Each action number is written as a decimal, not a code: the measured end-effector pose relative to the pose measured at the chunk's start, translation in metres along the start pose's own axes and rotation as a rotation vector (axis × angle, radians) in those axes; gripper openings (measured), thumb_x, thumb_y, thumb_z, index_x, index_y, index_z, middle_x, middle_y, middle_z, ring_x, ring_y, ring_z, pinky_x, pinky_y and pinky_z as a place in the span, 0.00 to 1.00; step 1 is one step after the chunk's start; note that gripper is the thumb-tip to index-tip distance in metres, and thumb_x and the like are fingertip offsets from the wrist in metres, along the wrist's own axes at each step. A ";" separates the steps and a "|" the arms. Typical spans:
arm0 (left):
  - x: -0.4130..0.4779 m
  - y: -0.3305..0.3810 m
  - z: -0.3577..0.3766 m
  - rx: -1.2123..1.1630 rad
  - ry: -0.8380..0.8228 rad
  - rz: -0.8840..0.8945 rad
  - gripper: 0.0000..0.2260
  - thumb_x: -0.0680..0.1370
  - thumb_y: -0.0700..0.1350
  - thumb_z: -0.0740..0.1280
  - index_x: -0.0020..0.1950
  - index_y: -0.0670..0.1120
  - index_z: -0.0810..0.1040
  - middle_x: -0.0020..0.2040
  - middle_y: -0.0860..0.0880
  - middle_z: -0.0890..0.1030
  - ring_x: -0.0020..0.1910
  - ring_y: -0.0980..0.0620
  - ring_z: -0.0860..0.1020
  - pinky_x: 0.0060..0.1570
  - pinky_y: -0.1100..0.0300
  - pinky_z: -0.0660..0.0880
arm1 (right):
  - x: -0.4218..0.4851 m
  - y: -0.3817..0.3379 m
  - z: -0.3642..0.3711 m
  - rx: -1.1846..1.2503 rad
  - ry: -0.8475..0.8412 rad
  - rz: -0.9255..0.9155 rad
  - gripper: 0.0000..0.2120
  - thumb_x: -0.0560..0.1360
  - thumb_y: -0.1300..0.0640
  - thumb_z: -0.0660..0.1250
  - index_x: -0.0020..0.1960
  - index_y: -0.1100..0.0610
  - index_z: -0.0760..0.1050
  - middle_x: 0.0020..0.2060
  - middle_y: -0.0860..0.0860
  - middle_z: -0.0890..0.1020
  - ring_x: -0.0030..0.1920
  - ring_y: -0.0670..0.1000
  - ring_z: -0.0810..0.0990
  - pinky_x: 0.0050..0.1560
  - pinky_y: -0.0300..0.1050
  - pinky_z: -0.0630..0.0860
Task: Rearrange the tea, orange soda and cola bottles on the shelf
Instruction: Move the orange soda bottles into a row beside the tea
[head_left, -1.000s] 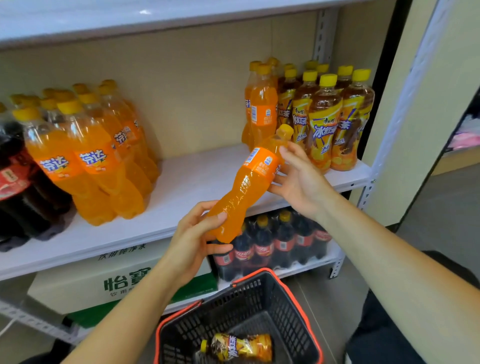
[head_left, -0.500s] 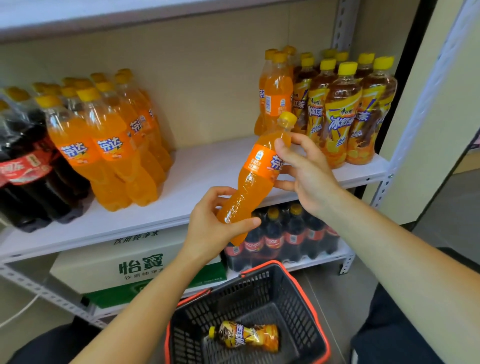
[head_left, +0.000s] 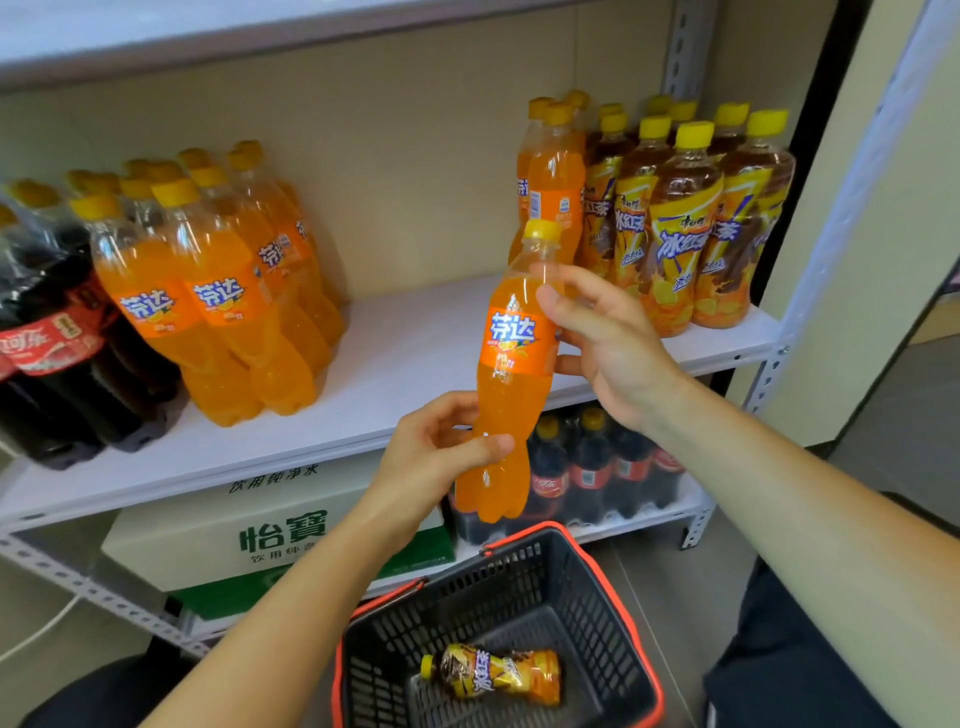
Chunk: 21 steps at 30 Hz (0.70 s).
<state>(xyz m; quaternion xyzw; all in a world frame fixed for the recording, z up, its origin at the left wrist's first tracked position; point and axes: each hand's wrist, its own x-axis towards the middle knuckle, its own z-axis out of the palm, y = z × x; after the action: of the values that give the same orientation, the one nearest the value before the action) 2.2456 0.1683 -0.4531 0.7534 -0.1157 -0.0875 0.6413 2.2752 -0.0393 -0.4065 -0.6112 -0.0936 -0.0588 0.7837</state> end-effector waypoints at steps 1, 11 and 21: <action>0.001 -0.001 0.002 0.020 0.018 0.006 0.23 0.66 0.50 0.78 0.60 0.50 0.81 0.54 0.50 0.85 0.50 0.51 0.84 0.45 0.62 0.80 | -0.001 0.000 0.001 -0.009 0.011 0.000 0.24 0.71 0.45 0.74 0.66 0.50 0.78 0.51 0.45 0.86 0.51 0.47 0.85 0.45 0.45 0.82; 0.002 -0.022 0.008 0.297 0.113 0.130 0.29 0.63 0.46 0.85 0.59 0.46 0.76 0.53 0.50 0.84 0.51 0.49 0.83 0.52 0.46 0.81 | -0.007 -0.008 0.001 -0.220 -0.189 -0.162 0.15 0.74 0.55 0.74 0.60 0.53 0.80 0.54 0.55 0.84 0.53 0.55 0.85 0.55 0.53 0.83; -0.009 -0.048 -0.004 0.478 0.036 0.144 0.32 0.61 0.63 0.79 0.61 0.56 0.74 0.58 0.54 0.82 0.55 0.52 0.81 0.55 0.47 0.80 | -0.013 -0.020 -0.035 -0.458 -0.276 -0.256 0.21 0.69 0.60 0.77 0.61 0.60 0.82 0.54 0.57 0.86 0.57 0.57 0.84 0.60 0.51 0.81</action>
<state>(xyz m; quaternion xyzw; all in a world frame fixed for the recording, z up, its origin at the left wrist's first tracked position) 2.2408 0.1824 -0.4999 0.8750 -0.1751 0.0015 0.4513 2.2610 -0.0783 -0.3988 -0.7577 -0.2601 -0.0931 0.5913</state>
